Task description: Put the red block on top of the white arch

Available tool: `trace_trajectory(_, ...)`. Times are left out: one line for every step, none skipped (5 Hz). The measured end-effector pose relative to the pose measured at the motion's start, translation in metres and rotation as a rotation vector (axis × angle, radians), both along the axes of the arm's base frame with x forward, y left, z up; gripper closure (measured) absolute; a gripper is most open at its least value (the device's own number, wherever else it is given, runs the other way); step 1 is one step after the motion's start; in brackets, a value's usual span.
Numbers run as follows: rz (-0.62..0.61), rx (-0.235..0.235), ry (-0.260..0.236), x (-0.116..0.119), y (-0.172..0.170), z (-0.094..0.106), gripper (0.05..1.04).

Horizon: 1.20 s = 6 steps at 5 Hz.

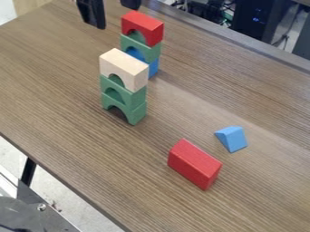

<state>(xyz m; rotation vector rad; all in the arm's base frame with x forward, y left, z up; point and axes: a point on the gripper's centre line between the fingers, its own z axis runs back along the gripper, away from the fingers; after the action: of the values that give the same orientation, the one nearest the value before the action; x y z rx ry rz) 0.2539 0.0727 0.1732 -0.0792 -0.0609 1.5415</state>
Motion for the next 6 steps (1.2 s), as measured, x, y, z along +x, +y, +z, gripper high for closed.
trace_trajectory(-0.003,-0.008,0.026,-0.002,-0.001,-0.007,0.083)
trace_trajectory(-0.080,-0.002,0.007,-0.006,-0.041,0.005,0.083)
trace_trajectory(-0.124,-0.020,-0.034,-0.005,-0.079,0.014,0.083)
trace_trajectory(-0.140,-0.030,-0.061,-0.002,-0.105,0.014,0.083)
trace_trajectory(-0.122,-0.032,-0.060,-0.008,-0.127,-0.003,0.083)
trace_trajectory(-0.055,-0.069,-0.080,-0.020,-0.145,-0.029,0.083)
